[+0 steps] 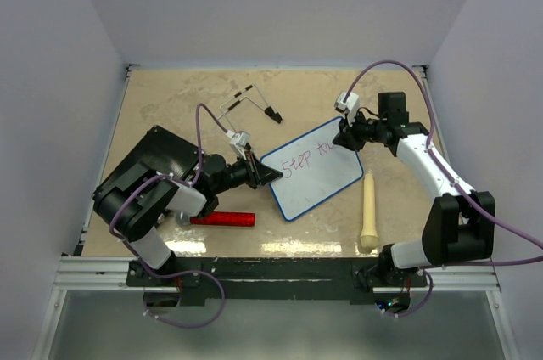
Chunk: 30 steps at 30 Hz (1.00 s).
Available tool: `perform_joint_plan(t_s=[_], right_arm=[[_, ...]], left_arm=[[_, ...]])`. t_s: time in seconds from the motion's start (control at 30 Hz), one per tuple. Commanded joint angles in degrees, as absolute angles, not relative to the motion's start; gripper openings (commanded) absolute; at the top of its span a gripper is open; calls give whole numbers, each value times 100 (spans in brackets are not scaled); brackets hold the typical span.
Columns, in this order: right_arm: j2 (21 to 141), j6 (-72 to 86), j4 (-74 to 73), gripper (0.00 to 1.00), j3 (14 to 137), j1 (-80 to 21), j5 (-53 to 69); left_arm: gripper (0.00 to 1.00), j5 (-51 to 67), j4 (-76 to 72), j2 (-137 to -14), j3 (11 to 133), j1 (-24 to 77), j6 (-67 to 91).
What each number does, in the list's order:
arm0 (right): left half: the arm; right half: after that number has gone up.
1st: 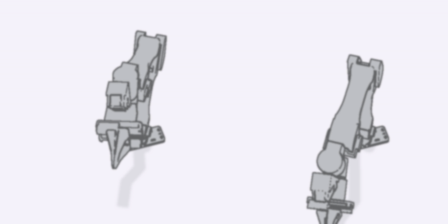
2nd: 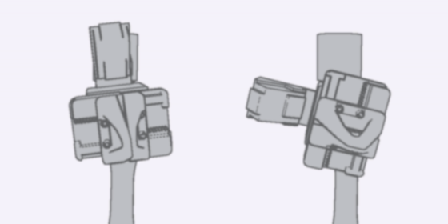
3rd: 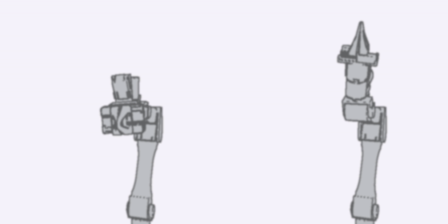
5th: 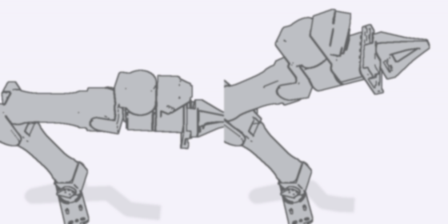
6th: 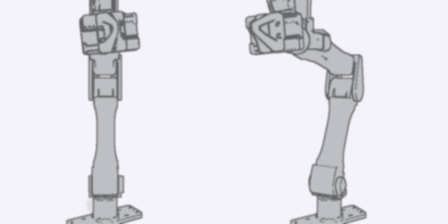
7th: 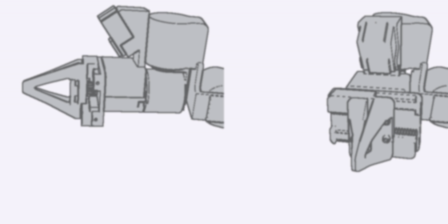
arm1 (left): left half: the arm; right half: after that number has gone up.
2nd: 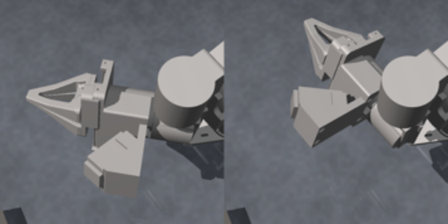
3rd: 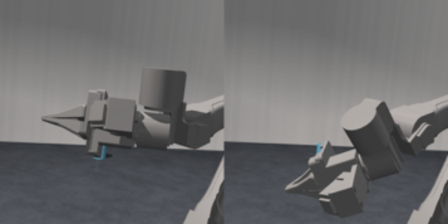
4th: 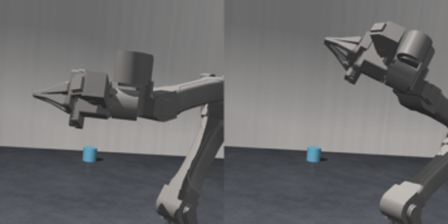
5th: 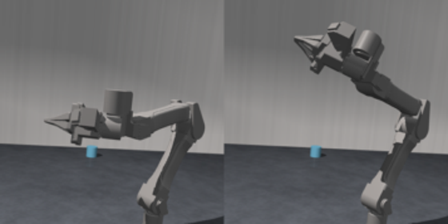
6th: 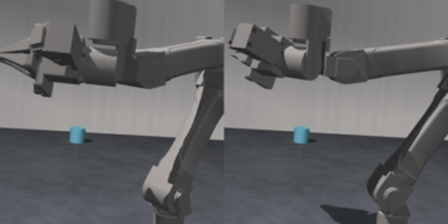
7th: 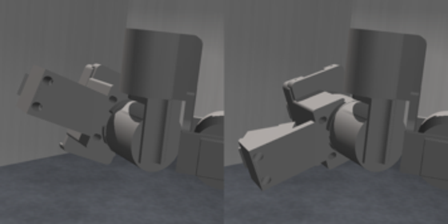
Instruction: Write a sentence on the whiteboard
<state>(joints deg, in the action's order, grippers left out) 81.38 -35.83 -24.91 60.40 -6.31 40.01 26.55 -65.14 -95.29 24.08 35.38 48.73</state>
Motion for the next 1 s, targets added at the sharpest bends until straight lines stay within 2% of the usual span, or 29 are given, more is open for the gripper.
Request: perform_joint_plan(t_s=[0.0,0.57,0.97], right_arm=[[8095,-3569,-2286,0,6073,-607,3876],[8191,-3199,-1740,0,6381,-545,3832],[8086,-3708,-2373,0,6030,-536,3867]], left_arm=[[0,2804,-7040,-9554,2417,3577,4588],[0,2813,-7058,-9571,2417,3577,4588],[0,2795,-7058,-9580,2417,3577,4579]])
